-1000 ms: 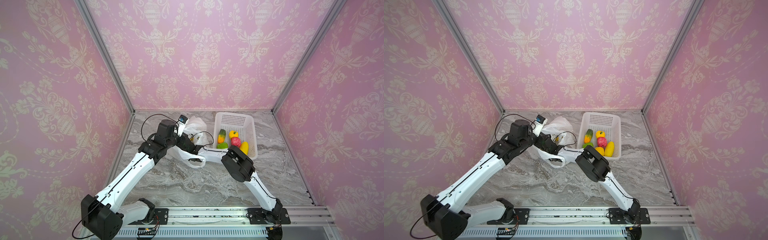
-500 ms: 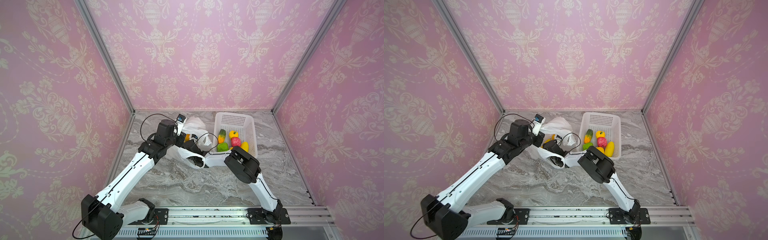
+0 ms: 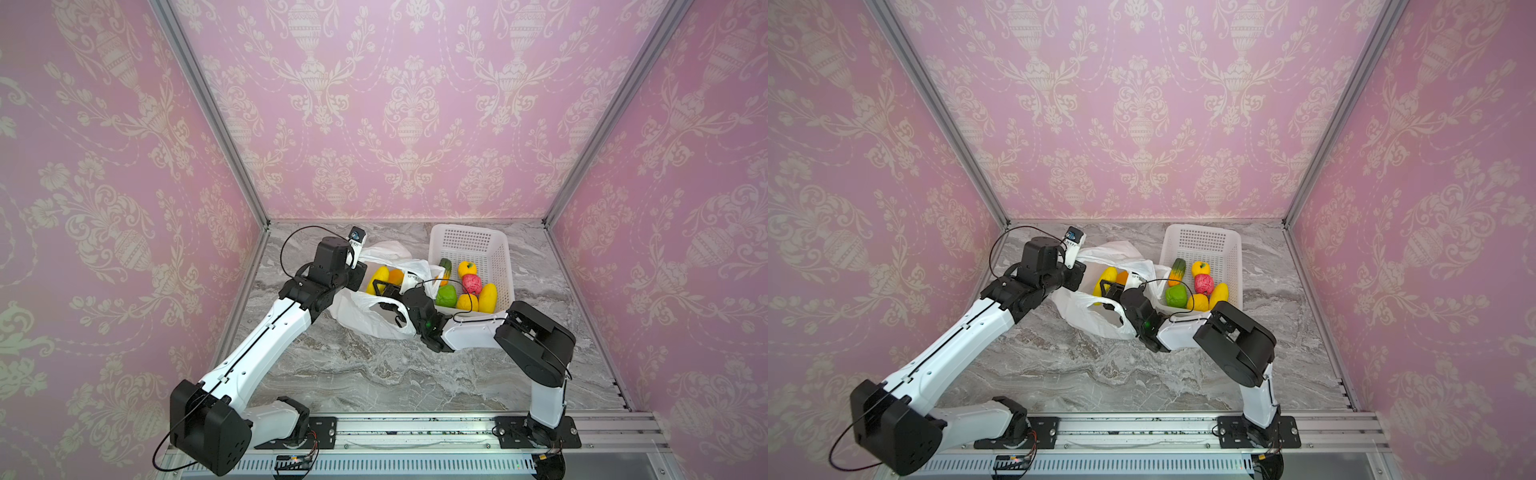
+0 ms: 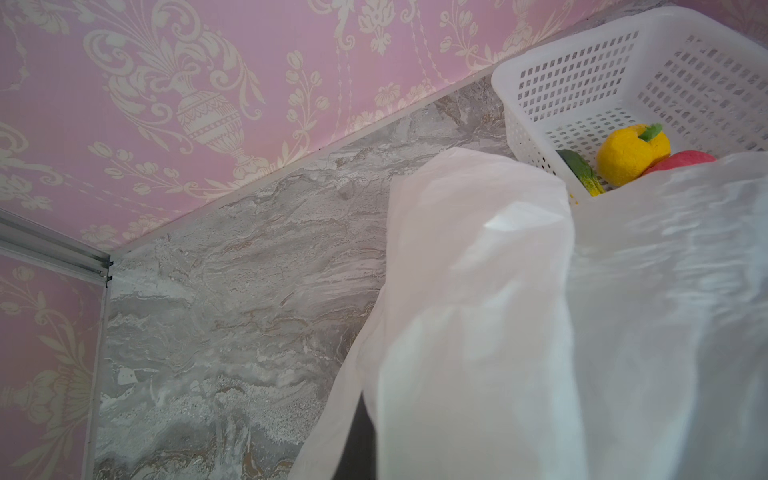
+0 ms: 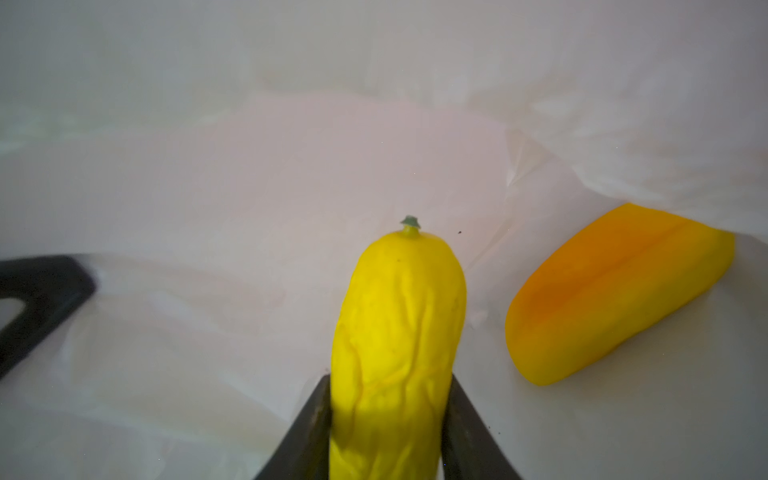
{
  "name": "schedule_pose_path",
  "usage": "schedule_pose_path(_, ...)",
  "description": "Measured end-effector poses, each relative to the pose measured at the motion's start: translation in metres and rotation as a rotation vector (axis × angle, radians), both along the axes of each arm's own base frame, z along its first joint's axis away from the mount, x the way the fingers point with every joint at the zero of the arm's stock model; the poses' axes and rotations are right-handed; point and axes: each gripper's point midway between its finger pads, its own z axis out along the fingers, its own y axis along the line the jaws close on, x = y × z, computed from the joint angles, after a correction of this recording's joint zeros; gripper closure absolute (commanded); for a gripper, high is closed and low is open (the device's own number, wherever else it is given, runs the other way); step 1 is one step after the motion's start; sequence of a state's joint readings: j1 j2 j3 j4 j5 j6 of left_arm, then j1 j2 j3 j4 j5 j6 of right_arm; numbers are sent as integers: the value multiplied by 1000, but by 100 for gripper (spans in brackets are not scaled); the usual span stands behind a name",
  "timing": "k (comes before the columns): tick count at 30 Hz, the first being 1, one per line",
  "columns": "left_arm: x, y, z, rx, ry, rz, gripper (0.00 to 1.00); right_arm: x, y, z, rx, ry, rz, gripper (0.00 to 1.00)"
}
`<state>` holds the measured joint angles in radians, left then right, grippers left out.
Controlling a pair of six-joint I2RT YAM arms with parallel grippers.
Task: Untie the knot of the plastic bag and take out the fruit
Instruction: 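Lift the yellow fruit up out of the bag with the right gripper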
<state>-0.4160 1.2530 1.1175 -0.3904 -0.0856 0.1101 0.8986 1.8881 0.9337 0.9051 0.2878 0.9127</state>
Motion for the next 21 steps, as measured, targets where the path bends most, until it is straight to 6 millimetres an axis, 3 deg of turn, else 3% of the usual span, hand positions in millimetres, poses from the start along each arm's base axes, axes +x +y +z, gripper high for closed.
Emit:
schedule_pose_path(10, 0, 0, 0, 0, 1, 1, 97, -39, -12, 49, -42, -207, -14, 60)
schedule_pose_path(14, 0, 0, 1, -1, -1, -1, 96, -43, -25, 59, -70, -253, -41, 60)
schedule_pose_path(21, 1, 0, 1, -2, -2, -1, 97, -46, -27, 65, -107, -293, -37, 60)
